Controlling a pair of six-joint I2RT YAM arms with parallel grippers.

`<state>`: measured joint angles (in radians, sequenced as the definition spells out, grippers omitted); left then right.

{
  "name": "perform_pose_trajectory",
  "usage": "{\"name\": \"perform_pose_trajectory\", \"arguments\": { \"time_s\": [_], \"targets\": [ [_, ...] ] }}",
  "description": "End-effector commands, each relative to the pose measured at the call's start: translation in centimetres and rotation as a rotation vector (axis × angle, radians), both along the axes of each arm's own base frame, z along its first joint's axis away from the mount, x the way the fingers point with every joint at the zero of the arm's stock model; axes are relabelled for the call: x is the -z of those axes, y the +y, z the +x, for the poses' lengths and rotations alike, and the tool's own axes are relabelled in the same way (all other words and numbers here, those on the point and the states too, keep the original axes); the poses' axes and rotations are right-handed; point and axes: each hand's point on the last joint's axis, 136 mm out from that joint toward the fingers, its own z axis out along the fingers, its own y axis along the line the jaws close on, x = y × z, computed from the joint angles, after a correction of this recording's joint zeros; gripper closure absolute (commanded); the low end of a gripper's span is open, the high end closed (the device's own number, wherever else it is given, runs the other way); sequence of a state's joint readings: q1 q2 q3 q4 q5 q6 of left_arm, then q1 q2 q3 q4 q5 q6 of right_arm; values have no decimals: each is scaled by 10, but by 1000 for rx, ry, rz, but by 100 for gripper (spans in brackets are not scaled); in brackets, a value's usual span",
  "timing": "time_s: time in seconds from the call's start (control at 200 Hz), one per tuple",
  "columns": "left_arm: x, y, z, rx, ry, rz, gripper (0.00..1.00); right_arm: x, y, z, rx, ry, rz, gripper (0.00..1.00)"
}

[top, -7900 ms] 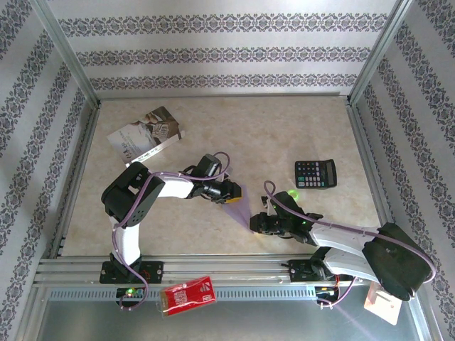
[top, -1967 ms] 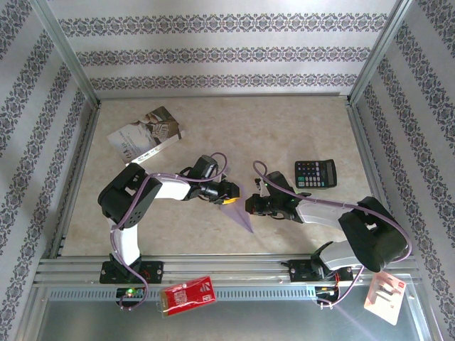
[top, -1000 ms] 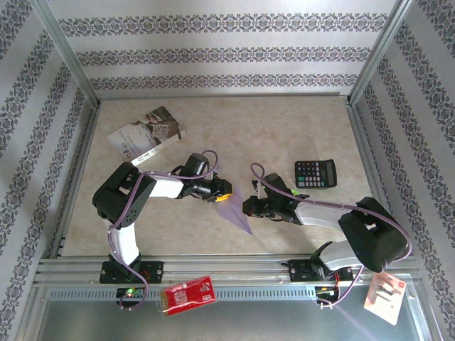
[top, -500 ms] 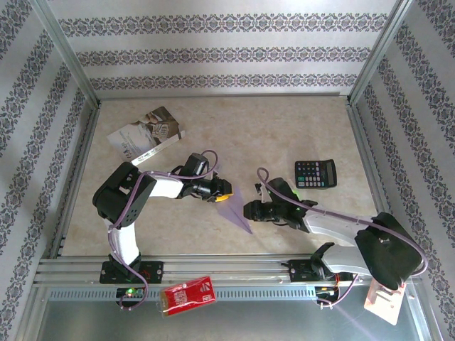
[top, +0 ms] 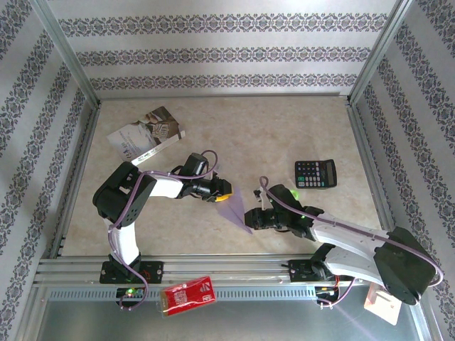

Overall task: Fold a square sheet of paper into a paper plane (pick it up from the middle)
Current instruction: Fourth fold the wing at the center of the table.

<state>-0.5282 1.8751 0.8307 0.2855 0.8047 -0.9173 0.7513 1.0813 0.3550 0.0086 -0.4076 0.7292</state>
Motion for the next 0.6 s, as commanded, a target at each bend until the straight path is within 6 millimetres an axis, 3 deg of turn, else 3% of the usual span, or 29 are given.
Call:
{"name": "perform_pose_trajectory", "arguments": {
  "time_s": [0.0, 0.07, 0.245, 0.595],
  "targets": [
    [30, 13, -8, -10, 43, 66, 68, 8, -1, -8, -25, 10, -35, 88],
    [30, 13, -8, -7, 42, 66, 68, 25, -9, -14, -18, 43, -76, 90],
    [30, 13, -9, -5, 44, 67, 68, 39, -15, -11, 1, 70, -112, 92],
    [31, 13, -9, 0, 41, 72, 68, 47, -20, -11, 13, 92, -129, 93]
  ]
}}
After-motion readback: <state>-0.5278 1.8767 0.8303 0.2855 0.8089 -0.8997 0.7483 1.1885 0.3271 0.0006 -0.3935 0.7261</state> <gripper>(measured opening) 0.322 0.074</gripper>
